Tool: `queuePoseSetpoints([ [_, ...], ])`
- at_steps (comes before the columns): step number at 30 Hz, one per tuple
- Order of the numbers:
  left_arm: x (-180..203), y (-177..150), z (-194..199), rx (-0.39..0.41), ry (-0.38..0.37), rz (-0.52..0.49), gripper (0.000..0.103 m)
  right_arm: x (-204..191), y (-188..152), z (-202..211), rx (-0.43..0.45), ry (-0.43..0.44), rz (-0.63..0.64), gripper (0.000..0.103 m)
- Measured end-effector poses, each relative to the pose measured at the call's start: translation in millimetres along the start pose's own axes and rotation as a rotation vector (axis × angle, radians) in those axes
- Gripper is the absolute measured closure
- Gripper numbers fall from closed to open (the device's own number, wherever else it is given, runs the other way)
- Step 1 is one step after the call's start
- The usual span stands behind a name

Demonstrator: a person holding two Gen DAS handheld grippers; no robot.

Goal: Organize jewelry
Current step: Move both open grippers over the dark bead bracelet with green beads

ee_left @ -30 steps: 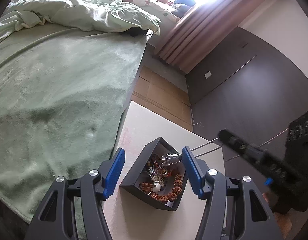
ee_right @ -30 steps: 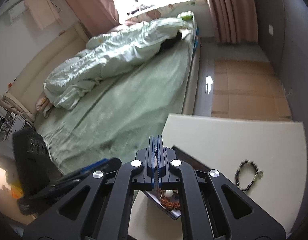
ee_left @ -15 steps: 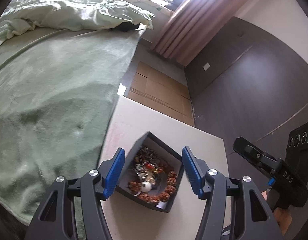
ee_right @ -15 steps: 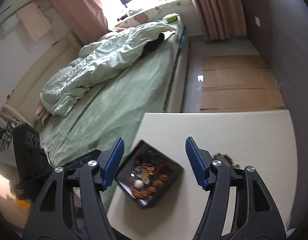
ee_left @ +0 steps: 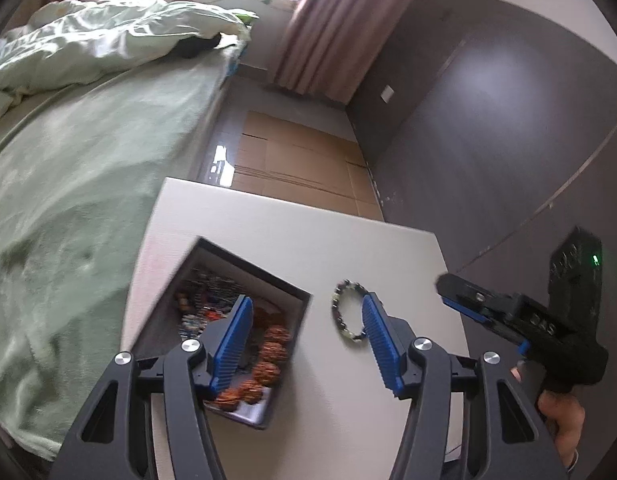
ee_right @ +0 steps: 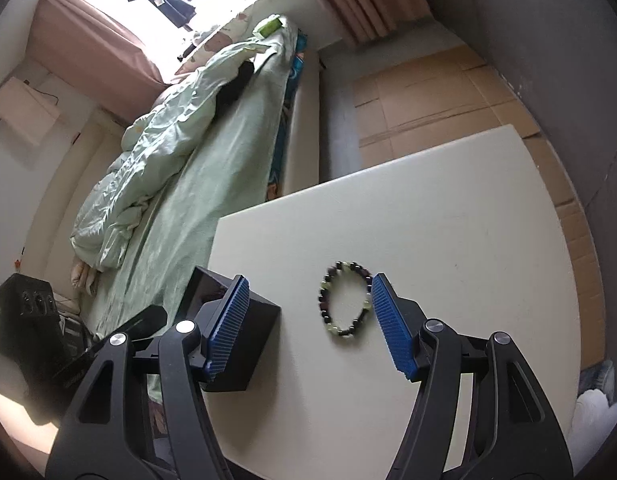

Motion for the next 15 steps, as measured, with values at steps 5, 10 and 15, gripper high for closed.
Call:
queuePoseSetpoints([
  [5,19,-10,-14,-0.019,0.013,-0.023,0.06,18,-1,-6,-0.03,-0.016,-0.022,0.048],
  [10,39,-23,-32,-0.045,0.028,-0.042,0.065,22,2,-2,-0.041,-0.024,0.033,0.051],
  [15,57,-32,-52,-0.062,0.059,-0.089,0.065,32,1,6,-0.029,-0.052,0.075,0.051],
])
Point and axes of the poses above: each gripper's, at about its wrist camera, not at the fingertips, and z roughly against the way its jaws point, x to its right, y to its top, the point moved 7 cm from there along -z, roughly the way its jaws point, and after that the axes turned 1 degree about -x, right-handed, at the moved point
